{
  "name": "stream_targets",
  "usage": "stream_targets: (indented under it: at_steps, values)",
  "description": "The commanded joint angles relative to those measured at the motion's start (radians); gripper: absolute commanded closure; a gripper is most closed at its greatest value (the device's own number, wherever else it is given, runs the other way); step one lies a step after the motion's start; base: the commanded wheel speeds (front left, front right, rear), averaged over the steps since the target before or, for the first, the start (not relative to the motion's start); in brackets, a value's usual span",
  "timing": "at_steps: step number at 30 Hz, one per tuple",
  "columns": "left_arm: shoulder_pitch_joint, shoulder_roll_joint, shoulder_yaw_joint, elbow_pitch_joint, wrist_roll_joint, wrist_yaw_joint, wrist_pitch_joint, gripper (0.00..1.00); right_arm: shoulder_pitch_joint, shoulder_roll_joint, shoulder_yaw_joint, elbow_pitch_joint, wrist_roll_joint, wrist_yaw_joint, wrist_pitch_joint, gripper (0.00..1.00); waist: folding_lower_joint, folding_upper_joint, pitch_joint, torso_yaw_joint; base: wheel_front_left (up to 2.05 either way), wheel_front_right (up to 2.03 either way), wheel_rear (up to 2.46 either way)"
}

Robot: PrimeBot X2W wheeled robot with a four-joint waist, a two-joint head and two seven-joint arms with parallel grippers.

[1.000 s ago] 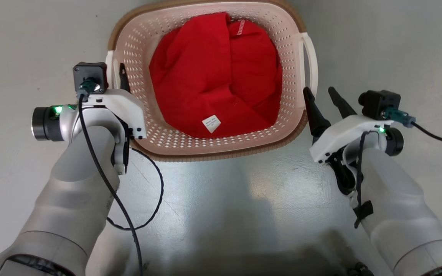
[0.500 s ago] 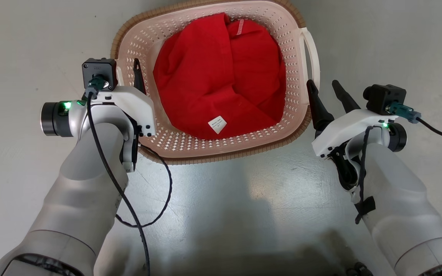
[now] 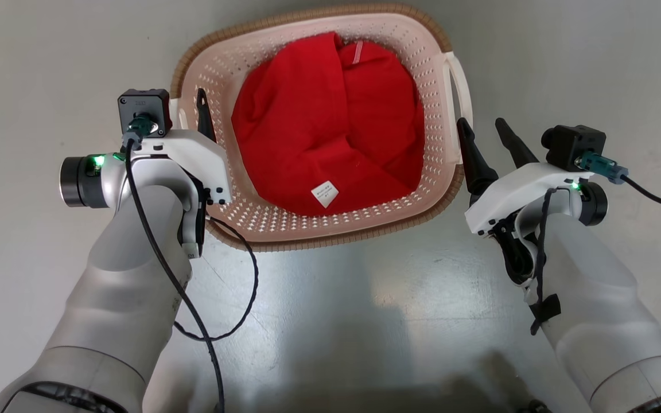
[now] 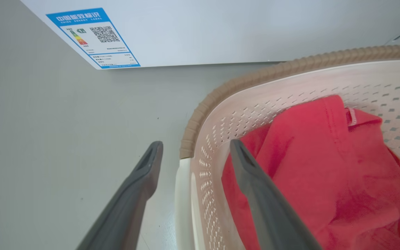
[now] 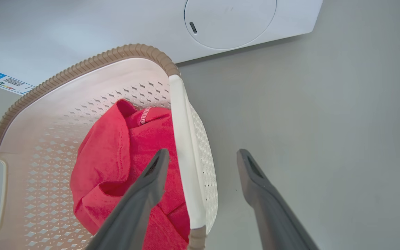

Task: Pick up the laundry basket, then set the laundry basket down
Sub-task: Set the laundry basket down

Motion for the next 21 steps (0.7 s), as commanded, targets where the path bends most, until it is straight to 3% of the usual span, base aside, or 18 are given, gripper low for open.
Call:
stream_targets:
  at_steps: [1,21]
  values:
    - [0.035,0.026,0.023,-0.008,0.017,-0.006,-0.006,0.0,0.051,0.015,0.015,-0.011,-0.004,-0.001,-0.011,0.0,-0.0001,0.0,-0.01,0.0,0.0,0.0,0.0]
    - [0.203,-0.008,0.147,-0.103,0.038,-0.054,-0.006,0.0,0.183,0.015,-0.139,-0.129,-0.223,-0.001,-0.011,0.0,-0.0001,0.0,-0.258,-0.009,0.0,0.0,0.0]
